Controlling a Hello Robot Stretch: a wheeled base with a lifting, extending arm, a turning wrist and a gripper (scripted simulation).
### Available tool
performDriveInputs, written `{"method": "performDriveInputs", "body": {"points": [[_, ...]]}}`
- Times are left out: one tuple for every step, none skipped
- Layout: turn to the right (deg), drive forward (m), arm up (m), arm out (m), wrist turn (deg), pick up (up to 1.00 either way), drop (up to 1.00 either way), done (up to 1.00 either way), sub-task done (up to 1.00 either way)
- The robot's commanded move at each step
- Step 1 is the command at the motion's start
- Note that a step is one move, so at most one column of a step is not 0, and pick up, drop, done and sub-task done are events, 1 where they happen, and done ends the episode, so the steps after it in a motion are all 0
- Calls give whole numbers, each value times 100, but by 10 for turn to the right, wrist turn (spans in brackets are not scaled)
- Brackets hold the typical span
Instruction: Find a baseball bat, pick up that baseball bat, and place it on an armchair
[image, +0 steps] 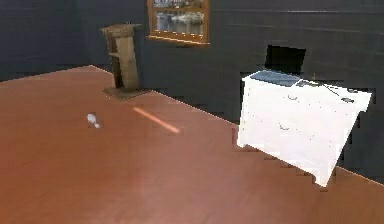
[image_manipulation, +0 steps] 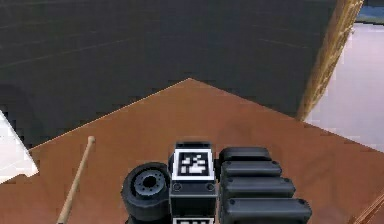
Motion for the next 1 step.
{"method": "performDriveInputs", "body": {"points": [[-390,0,0,0,0,0,0,0,0]]}}
